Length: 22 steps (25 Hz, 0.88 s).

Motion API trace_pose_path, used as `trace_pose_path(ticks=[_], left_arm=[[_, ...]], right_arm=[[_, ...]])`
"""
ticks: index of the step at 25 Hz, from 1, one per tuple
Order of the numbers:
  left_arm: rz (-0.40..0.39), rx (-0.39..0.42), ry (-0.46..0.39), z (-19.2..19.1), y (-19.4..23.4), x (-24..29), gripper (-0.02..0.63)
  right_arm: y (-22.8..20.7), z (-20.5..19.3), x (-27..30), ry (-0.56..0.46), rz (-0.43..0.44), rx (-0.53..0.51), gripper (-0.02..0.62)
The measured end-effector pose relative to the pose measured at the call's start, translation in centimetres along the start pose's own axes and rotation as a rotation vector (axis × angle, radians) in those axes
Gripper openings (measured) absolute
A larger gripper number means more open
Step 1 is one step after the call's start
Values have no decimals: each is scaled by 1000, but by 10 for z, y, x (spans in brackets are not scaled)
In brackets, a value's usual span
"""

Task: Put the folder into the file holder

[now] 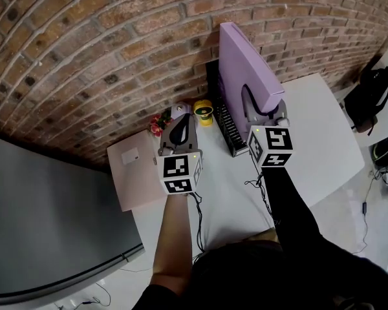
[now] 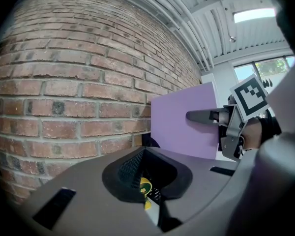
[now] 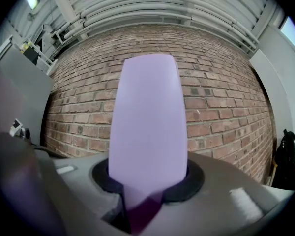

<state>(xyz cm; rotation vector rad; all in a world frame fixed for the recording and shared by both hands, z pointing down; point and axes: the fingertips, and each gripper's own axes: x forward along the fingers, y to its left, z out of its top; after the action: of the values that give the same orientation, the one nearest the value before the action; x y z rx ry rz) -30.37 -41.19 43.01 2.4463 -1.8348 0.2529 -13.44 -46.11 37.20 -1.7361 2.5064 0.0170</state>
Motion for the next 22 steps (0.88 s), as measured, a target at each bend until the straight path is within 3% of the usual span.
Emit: trace_pose_path(ticks=[22], left_arm=[[28,1,9,-3,5,-10,8]], right_arm=[[-7,-38,-5,41,-25,27,146]])
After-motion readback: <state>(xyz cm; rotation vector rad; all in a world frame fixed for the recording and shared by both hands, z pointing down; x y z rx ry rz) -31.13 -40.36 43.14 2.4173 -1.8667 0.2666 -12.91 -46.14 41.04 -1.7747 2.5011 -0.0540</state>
